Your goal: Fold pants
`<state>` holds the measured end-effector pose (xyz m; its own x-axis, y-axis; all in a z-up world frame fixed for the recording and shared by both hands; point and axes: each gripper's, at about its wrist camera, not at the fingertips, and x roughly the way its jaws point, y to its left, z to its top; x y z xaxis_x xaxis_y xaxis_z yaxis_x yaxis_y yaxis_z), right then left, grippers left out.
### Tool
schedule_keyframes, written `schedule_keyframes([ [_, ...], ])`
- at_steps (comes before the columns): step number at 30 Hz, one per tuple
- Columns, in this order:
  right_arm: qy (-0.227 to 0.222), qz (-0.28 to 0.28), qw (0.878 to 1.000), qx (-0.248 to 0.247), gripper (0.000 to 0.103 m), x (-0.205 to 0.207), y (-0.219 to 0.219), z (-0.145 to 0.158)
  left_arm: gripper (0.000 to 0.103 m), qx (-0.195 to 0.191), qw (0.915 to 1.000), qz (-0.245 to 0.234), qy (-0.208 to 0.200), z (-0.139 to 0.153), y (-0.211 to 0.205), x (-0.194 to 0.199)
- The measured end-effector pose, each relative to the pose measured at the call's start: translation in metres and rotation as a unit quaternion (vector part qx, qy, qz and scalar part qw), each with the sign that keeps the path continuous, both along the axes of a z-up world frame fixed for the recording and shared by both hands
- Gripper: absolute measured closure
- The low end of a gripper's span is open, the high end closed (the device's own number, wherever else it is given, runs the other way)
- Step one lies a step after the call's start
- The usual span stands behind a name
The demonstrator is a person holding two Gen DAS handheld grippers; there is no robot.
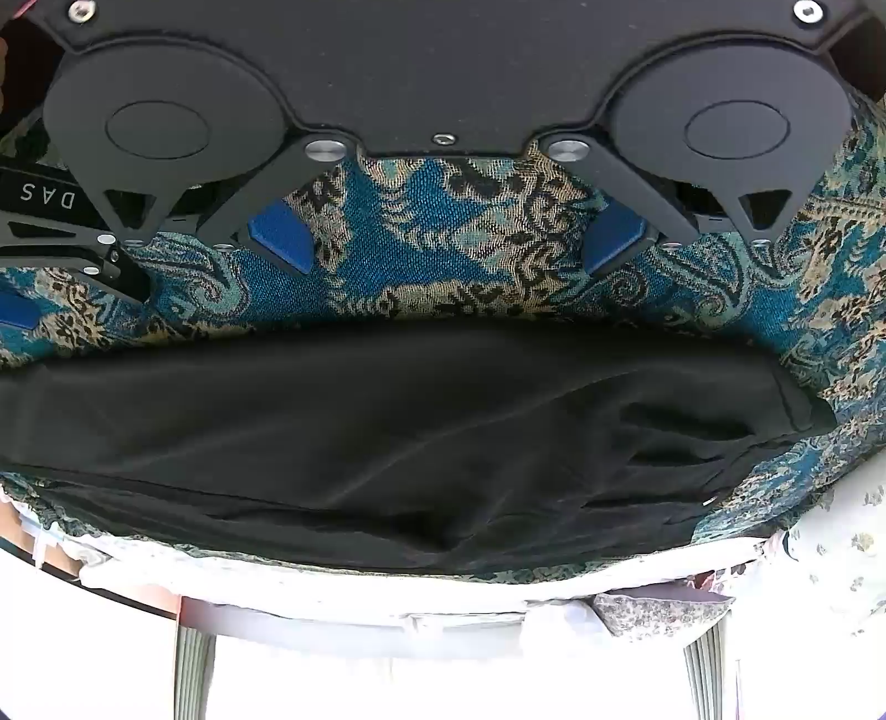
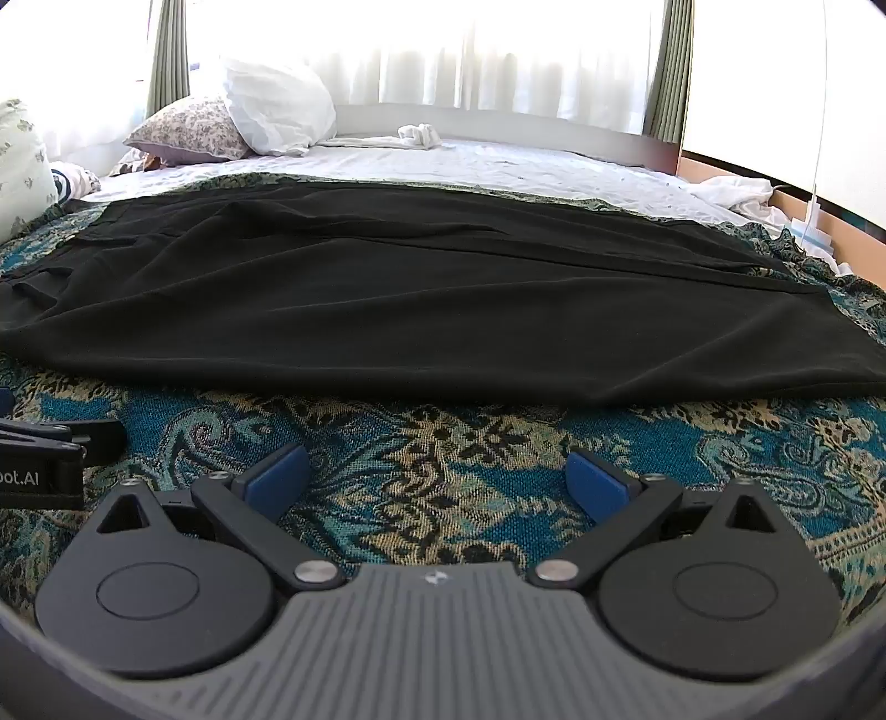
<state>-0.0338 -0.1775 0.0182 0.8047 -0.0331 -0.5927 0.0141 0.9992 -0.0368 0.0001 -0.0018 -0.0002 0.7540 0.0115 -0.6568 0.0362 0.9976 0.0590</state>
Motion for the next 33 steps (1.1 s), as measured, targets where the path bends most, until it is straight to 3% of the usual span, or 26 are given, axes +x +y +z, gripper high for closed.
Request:
schedule_keyframes([
  [4,0.0,0.0,1.0,0.0,0.0,0.0004,0.0001,-0.0004,0.0,-0.013,0.9999,0.0,0.0,0.0005,0.0017,0.0001],
  [33,0.001,0.001,1.0,0.0,0.0,0.0016,-0.001,0.0003,0.0,-0.014,0.9999,0.0,0.001,0.0006,0.0017,0.0004],
])
